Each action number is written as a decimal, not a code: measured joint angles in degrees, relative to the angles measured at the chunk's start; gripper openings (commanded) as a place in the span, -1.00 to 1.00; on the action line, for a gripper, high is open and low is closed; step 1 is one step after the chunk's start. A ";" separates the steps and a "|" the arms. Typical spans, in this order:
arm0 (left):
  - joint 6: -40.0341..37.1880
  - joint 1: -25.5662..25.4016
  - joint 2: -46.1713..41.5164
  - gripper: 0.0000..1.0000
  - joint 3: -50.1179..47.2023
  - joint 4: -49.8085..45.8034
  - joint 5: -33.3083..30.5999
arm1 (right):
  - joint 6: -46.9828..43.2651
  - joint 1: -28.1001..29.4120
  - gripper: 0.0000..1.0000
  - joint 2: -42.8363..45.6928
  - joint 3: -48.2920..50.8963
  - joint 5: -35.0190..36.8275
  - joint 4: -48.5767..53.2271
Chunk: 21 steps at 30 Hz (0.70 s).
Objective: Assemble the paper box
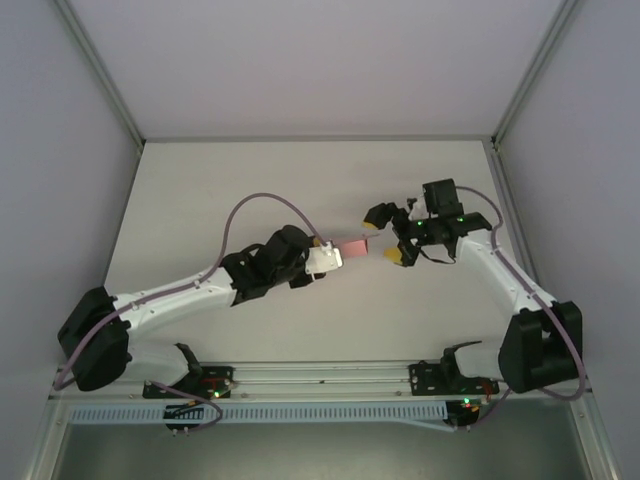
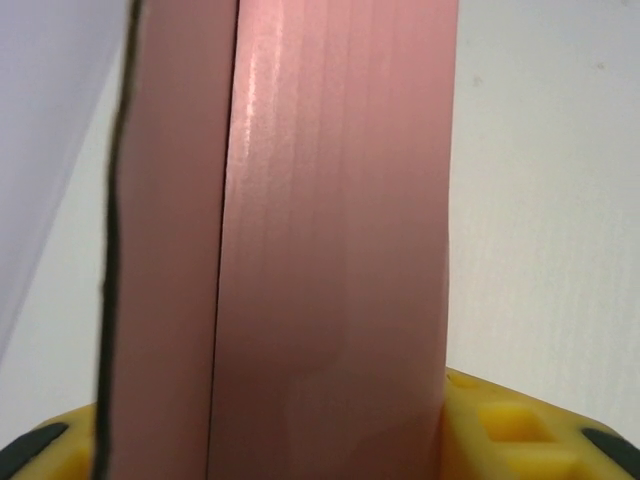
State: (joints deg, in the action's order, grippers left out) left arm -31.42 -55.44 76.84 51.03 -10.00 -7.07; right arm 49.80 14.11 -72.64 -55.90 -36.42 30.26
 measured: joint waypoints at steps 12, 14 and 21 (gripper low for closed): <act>0.72 6.64 9.99 -0.05 6.08 -17.35 17.73 | -26.25 -0.26 1.00 23.71 17.05 8.39 -27.26; 0.83 7.85 10.99 -0.05 6.99 -18.40 19.54 | -31.19 0.50 1.00 21.68 16.94 4.61 -26.56; 1.53 10.16 15.41 -0.04 11.02 -18.86 22.84 | -49.07 4.85 0.85 14.64 13.46 2.05 -16.50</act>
State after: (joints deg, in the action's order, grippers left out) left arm -29.89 -45.28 92.25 62.04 -28.86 15.77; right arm 0.73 18.96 -58.00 -42.44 -34.37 13.76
